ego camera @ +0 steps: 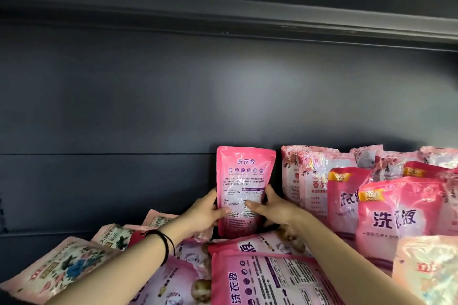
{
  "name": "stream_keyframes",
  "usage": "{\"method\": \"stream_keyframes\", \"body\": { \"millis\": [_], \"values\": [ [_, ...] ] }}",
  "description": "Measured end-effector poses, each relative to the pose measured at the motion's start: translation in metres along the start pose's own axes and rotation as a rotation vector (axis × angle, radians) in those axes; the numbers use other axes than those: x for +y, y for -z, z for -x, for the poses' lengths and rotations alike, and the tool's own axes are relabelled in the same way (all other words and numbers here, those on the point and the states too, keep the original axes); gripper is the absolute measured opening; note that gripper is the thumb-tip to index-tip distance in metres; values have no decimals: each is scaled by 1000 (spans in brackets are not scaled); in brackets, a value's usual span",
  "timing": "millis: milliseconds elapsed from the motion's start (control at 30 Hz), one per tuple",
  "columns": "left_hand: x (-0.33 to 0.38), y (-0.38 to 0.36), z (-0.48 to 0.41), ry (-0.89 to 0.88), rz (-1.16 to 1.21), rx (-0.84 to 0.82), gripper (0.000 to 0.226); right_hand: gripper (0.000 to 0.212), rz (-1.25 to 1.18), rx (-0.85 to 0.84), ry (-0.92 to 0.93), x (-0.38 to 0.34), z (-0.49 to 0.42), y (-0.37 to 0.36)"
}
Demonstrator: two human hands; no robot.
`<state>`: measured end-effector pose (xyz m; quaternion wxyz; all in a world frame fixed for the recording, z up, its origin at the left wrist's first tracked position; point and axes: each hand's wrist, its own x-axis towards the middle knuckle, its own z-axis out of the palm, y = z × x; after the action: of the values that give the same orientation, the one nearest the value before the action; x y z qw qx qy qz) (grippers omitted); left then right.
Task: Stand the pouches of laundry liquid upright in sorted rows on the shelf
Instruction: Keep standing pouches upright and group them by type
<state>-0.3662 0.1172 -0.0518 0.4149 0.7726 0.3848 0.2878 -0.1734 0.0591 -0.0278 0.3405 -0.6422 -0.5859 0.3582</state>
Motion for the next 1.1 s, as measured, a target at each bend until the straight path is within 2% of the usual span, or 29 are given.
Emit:
{"method": "stream_keyframes", "body": {
  "millis": [100, 167, 300, 367, 467, 600, 667, 833, 967, 1100],
  "values": [
    [-1, 1, 1, 9, -7, 18, 47, 68, 41, 14, -5, -6, 5, 0],
    [1, 1, 1, 21, -117, 59, 44, 61, 121, 36, -32, -12, 12, 1],
    [12, 13, 11, 95, -450, 143, 49, 38, 575, 19, -116, -30, 30, 9],
    [21, 23, 20, 103, -584, 92, 42, 31, 720, -14, -92, -38, 39, 12],
    [41, 33, 38, 69, -799, -41, 43, 40, 851, -64, -20, -51, 56, 11],
    [70, 35, 68, -14, -983, -165, 38, 42, 895, -144, 18, -61, 82, 8],
    [76, 33, 82, -52, -997, -176, 37, 43, 868, -154, 54, -60, 100, 7],
    [80, 23, 125, -102, -818, -207, 38, 40, 807, -111, 232, -46, 151, 1],
    [89, -1, 171, -131, -623, -135, 49, 47, 750, -100, 348, -21, 193, -1],
    [94, -40, 197, -203, -743, -92, 61, 40, 640, -3, 370, 4, 214, 7]
  ]
}}
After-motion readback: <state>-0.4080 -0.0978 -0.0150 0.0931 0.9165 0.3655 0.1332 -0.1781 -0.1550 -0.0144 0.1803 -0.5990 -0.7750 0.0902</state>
